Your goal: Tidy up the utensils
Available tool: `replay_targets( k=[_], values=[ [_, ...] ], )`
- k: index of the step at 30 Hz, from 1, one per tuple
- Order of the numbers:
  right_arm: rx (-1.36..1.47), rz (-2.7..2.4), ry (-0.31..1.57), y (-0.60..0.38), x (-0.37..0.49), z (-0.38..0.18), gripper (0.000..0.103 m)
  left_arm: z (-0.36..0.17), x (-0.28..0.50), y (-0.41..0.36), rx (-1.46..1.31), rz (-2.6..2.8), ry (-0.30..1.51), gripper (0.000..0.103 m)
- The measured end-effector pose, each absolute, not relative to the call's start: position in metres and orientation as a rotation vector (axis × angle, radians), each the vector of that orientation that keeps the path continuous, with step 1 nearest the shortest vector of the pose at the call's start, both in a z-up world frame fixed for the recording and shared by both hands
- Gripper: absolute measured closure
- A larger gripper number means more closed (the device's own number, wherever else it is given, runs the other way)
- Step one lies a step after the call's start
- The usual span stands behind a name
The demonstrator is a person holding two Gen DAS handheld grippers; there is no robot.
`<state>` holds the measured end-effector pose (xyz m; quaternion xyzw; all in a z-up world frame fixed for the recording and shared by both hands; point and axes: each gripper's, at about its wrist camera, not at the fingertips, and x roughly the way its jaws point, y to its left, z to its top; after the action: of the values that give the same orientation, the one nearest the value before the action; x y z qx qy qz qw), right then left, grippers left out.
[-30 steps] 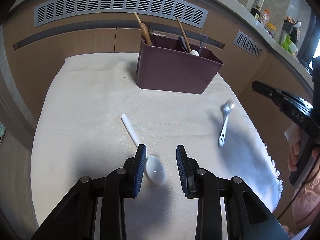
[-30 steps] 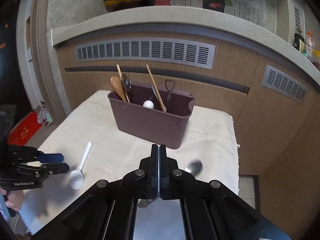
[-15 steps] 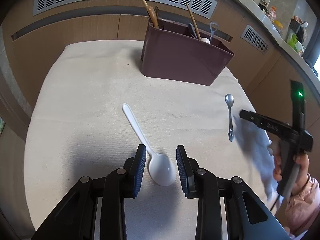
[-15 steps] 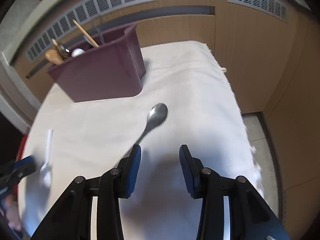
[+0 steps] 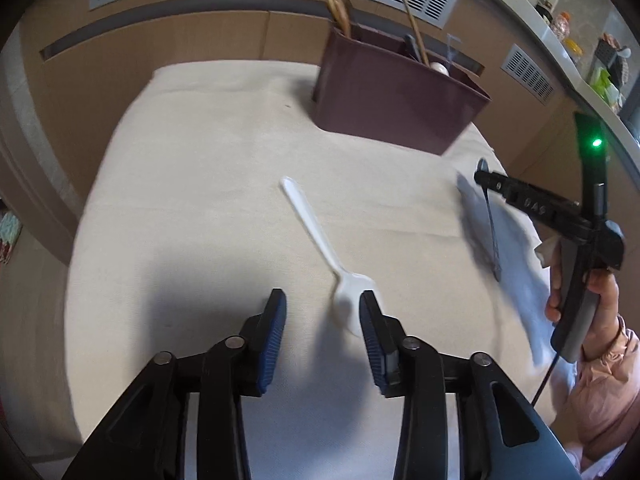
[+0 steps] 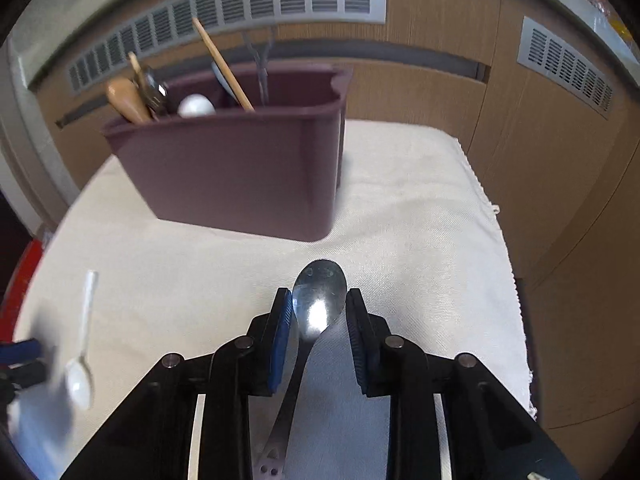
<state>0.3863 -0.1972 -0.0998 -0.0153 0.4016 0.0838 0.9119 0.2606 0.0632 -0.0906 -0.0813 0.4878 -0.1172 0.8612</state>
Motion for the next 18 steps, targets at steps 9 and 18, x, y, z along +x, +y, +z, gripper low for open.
replay_targets(
  k=[9,18],
  values=[
    [-0.04,0.234,0.695,-0.199,0.343,-0.049,0.087,-0.1,0.307,0.039,-0.143,-0.218,1.142,0.057],
    [-0.015,0.313,0.65,-0.202,0.331,-0.043,0.089,-0.102,0.35,0.022,-0.005,-0.149,1.132,0.093]
  ],
)
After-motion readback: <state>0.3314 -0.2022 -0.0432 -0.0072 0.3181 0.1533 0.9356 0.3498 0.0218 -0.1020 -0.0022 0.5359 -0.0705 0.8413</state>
